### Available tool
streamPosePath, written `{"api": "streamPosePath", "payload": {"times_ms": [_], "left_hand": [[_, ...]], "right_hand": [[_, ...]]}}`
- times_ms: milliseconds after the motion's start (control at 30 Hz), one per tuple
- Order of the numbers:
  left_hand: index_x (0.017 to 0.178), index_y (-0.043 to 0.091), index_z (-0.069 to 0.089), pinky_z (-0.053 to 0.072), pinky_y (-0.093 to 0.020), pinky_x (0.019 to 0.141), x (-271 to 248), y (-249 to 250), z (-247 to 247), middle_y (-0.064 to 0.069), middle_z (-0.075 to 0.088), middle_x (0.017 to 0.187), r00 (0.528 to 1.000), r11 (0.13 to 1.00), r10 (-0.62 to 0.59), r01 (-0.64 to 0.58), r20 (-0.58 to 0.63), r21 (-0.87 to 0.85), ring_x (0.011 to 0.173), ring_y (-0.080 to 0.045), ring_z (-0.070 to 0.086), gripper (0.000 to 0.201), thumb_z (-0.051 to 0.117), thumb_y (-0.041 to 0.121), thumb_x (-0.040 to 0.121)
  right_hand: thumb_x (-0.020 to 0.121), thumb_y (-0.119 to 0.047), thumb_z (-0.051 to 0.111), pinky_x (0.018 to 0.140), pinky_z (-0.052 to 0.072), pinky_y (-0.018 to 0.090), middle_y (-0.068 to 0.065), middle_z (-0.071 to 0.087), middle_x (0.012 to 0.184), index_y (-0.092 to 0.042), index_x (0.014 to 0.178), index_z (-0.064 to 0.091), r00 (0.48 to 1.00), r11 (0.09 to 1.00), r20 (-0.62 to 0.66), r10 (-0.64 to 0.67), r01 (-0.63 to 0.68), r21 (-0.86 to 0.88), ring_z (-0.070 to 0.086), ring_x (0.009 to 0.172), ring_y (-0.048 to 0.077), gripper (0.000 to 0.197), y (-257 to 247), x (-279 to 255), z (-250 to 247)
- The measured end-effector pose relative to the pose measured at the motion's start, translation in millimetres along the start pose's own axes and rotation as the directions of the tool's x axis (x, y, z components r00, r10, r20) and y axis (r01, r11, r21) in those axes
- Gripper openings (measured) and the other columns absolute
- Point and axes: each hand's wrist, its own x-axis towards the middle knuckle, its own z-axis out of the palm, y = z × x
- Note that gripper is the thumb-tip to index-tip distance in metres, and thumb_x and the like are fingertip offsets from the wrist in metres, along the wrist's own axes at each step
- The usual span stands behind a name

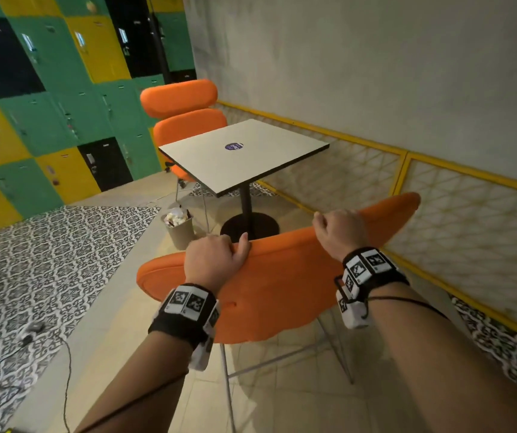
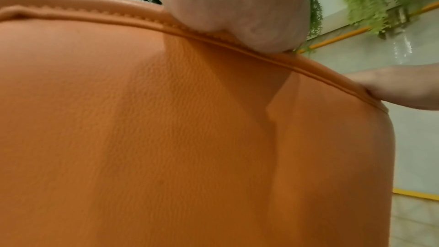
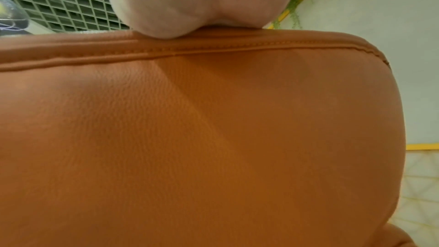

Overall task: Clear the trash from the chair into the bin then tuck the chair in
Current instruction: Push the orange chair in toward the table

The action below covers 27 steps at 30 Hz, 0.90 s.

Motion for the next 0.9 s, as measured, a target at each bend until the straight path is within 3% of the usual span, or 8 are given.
{"api": "streamPosePath", "payload": {"times_ms": [100, 167, 233, 300, 400, 500, 733, 900], "left_hand": [[0.052, 0.017, 0.054, 0.016, -0.022, 0.039, 5.8, -3.0, 1.1, 0.004, 0.039, 0.045, 0.997, 0.997, 0.063, -0.061, -0.042, 0.038, 0.040, -0.012, 0.034, 0.058, 0.029, 0.051, 0.091], [0.049, 0.019, 0.047, 0.012, -0.021, 0.038, 9.6, -5.0, 4.1, 0.007, 0.037, 0.044, 0.993, 0.995, 0.092, -0.089, -0.072, 0.034, 0.037, -0.006, 0.024, 0.055, 0.029, 0.050, 0.090], [0.050, 0.020, 0.045, 0.013, -0.020, 0.038, 17.7, -5.7, 8.6, 0.008, 0.036, 0.045, 0.990, 0.994, 0.110, -0.109, -0.083, 0.015, 0.037, -0.008, 0.029, 0.050, 0.034, 0.047, 0.091], [0.050, 0.021, 0.042, 0.011, -0.020, 0.038, 27.7, -5.2, 10.3, 0.009, 0.032, 0.045, 0.987, 0.994, 0.112, -0.114, -0.114, -0.007, 0.037, -0.008, 0.027, 0.046, 0.039, 0.043, 0.090], [0.050, 0.021, 0.041, 0.010, -0.021, 0.039, 44.4, -7.2, 16.7, 0.010, 0.025, 0.043, 0.988, 0.993, 0.117, -0.119, -0.104, -0.012, 0.037, -0.005, 0.021, 0.045, 0.040, 0.041, 0.090], [0.048, 0.021, 0.040, 0.008, -0.020, 0.039, 66.3, -8.8, 25.3, 0.011, 0.020, 0.042, 0.988, 0.994, 0.099, -0.103, -0.115, -0.032, 0.036, -0.004, 0.018, 0.044, 0.042, 0.040, 0.087], [0.043, 0.018, 0.049, 0.006, -0.015, 0.040, 140.9, 10.8, 52.4, 0.009, 0.033, 0.042, 0.985, 0.996, 0.071, -0.077, -0.154, -0.033, 0.036, -0.011, 0.027, 0.046, 0.034, 0.040, 0.081], [0.046, 0.019, 0.046, 0.016, -0.016, 0.039, 196.9, 46.5, 77.1, 0.008, 0.037, 0.043, 0.988, 0.999, 0.048, -0.050, -0.146, -0.013, 0.036, -0.013, 0.035, 0.048, 0.026, 0.041, 0.084]], "right_hand": [[0.095, -0.037, 0.028, 0.067, 0.041, 0.034, -0.001, 0.038, 0.044, -0.019, 0.046, 0.040, 0.997, 1.000, -0.079, 0.015, -0.014, 0.015, 0.035, 0.045, 0.021, 0.054, -0.1, -8.4, 3.3], [0.094, -0.051, 0.029, 0.083, 0.041, 0.038, -0.003, 0.053, 0.059, -0.022, 0.060, 0.054, 0.993, 0.999, -0.113, 0.038, -0.036, 0.021, 0.048, 0.061, 0.018, 0.051, 5.6, -17.4, 10.1], [0.085, -0.067, 0.035, 0.099, 0.031, 0.041, -0.006, 0.063, 0.086, -0.026, 0.083, 0.064, 0.992, 0.999, -0.124, 0.027, -0.025, 0.020, 0.054, 0.087, 0.016, 0.050, 15.9, -21.1, 15.3], [0.073, -0.081, 0.036, 0.105, 0.020, 0.039, -0.008, 0.061, 0.098, -0.028, 0.095, 0.064, 0.998, 0.999, -0.067, 0.004, -0.002, 0.035, 0.052, 0.098, 0.016, 0.063, 23.5, -16.9, 15.0], [0.062, -0.088, 0.038, 0.102, 0.014, 0.031, -0.008, 0.060, 0.098, -0.029, 0.095, 0.063, 0.999, 0.999, -0.039, 0.011, -0.009, 0.046, 0.051, 0.098, 0.017, 0.072, 26.2, -0.8, 16.4], [0.056, -0.090, 0.039, 0.099, 0.015, 0.030, -0.009, 0.059, 0.097, -0.030, 0.094, 0.063, 0.998, 0.999, -0.054, 0.015, -0.012, 0.049, 0.050, 0.098, 0.016, 0.076, 30.9, 18.0, 27.3], [0.051, -0.093, 0.043, 0.085, 0.020, 0.026, -0.010, 0.059, 0.089, -0.029, 0.088, 0.065, 0.994, 0.998, -0.106, -0.016, 0.023, 0.063, 0.050, 0.089, 0.015, 0.078, 69.7, 84.6, 61.7], [0.052, -0.093, 0.043, 0.083, 0.017, 0.023, -0.012, 0.058, 0.092, -0.031, 0.089, 0.064, 0.996, 0.996, -0.076, -0.053, 0.058, 0.061, 0.049, 0.091, 0.013, 0.076, 120.9, 145.4, 78.2]]}}
